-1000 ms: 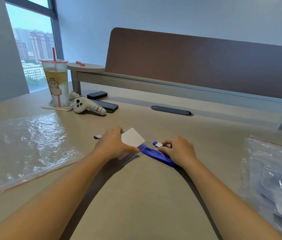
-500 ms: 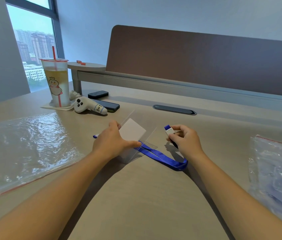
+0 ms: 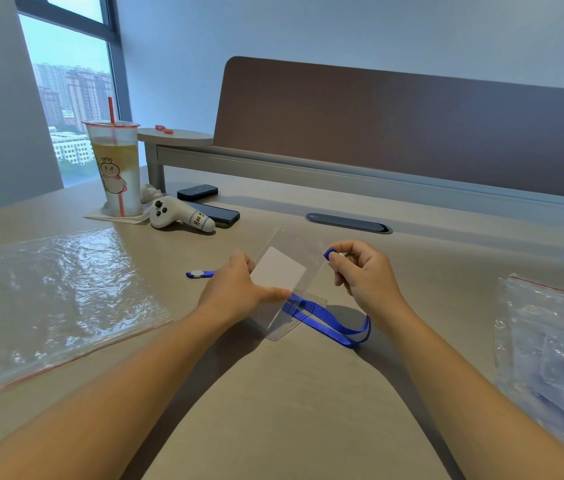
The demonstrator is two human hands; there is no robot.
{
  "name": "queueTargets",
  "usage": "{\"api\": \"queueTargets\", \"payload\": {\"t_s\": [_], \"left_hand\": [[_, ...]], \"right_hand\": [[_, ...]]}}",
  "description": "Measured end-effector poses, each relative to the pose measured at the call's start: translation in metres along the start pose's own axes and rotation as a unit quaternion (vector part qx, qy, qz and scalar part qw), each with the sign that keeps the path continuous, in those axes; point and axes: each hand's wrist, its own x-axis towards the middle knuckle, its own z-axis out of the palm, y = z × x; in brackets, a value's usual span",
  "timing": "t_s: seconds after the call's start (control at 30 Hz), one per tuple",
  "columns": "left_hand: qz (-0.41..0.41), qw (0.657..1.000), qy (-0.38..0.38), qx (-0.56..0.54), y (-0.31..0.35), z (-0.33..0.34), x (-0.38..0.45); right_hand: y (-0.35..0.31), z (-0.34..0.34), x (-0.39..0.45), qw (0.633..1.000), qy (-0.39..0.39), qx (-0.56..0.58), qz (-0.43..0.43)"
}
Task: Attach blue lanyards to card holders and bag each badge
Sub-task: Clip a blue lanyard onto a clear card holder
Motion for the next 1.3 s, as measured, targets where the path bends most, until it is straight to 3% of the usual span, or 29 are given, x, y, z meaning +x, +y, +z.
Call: {"api": "queueTargets", "payload": {"t_s": [0.47, 0.67, 0.83, 1.0, 1.3], "left_hand": [[0.052, 0.995, -0.003, -0.086, 0.008, 0.007, -0.004], [0.094, 0.989, 0.002, -0.114, 0.011, 0.006, -0.003], [0.112, 0.987, -0.001, -0.115, 0.012, 0.003, -0.005], [0.087, 0.984, -0.04, -0.147, 0.02, -0.004, -0.006], [0.005, 0.968, 0.0, -0.251, 0.033, 0.001, -0.001]], "right_hand": [[0.0, 0.006, -0.002, 0.994, 0.023, -0.105, -0.022], [-0.001, 0.004, -0.001, 0.998, 0.041, -0.027, 0.044], [-0.003, 0.004, 0.0, 0.998, -0.005, 0.018, 0.057], [-0.005, 0.009, -0.003, 1.0, 0.025, 0.009, 0.016], [-0.014, 0.014, -0.008, 0.999, 0.033, 0.001, -0.002]]}}
